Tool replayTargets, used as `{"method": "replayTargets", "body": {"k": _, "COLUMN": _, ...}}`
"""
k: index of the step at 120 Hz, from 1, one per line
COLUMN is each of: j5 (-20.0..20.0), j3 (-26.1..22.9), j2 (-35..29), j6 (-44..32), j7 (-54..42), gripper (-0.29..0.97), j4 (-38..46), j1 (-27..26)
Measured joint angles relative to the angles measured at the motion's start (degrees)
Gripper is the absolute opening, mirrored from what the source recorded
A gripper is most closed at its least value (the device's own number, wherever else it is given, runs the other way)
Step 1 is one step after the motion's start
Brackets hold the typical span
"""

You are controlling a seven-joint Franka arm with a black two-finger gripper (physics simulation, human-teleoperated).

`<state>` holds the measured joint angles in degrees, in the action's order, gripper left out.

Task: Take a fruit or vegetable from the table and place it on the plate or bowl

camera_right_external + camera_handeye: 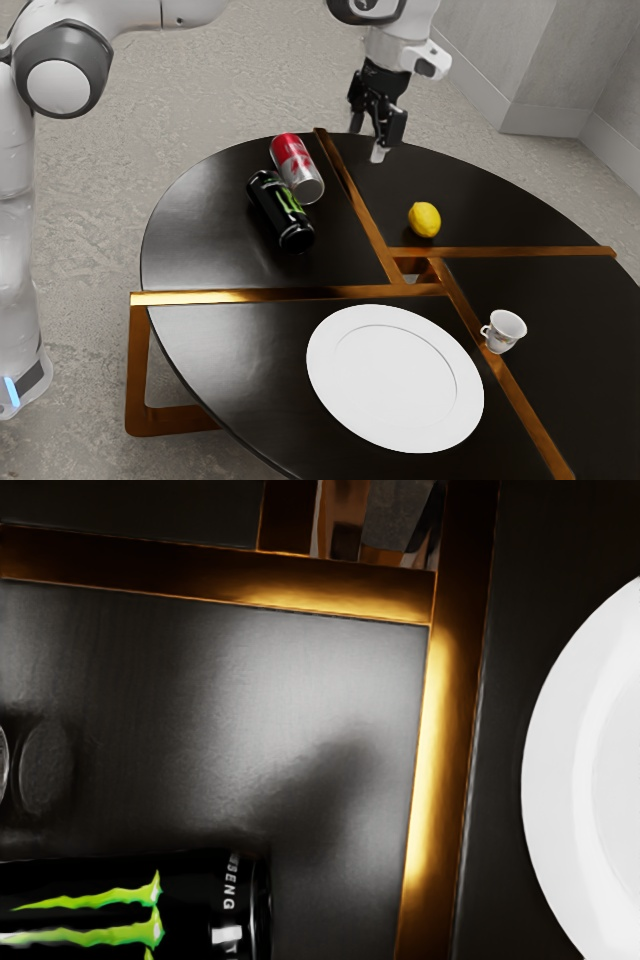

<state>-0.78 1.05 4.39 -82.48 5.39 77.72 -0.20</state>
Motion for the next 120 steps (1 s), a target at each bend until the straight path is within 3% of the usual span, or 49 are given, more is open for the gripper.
{"method": "replayTargets", "body": {"k": 38, "j5": 0.9, "j3": -0.8, "j2": 0.4, "j6": -2.6, "j7": 0.7, "gripper": 0.68, "j4": -2.7, "j1": 1.4}}
{"method": "replayTargets", "body": {"k": 48, "j5": 0.1, "j3": -1.9, "j2": 6.0, "j6": -3.7, "j7": -2.2, "gripper": 0.68, "j4": -7.3, "j1": 0.2}}
{"method": "replayTargets", "body": {"k": 63, "j5": 0.2, "j3": -1.9, "j2": 12.1, "j6": -9.8, "j7": -14.8, "gripper": 0.68, "j4": -9.4, "j1": 2.0}}
{"method": "replayTargets", "body": {"k": 72, "j5": -3.7, "j3": -2.2, "j2": 14.8, "j6": -12.7, "j7": -23.1, "gripper": 0.68, "j4": -11.4, "j1": 2.0}}
{"method": "replayTargets", "body": {"k": 93, "j5": -2.5, "j3": -2.1, "j2": 21.0, "j6": -16.9, "j7": -43.3, "gripper": 0.68, "j4": -15.6, "j1": 8.8}}
{"method": "replayTargets", "body": {"k": 110, "j5": -3.3, "j3": -2.5, "j2": 29.4, "j6": -18.2, "j7": -57.8, "gripper": 0.68, "j4": -22.6, "j1": 10.2}}
{"method": "replayTargets", "body": {"k": 120, "j5": -4.8, "j3": -6.3, "j2": 34.0, "j6": -18.7, "j7": -65.0, "gripper": 0.68, "j4": -26.4, "j1": 12.3}}
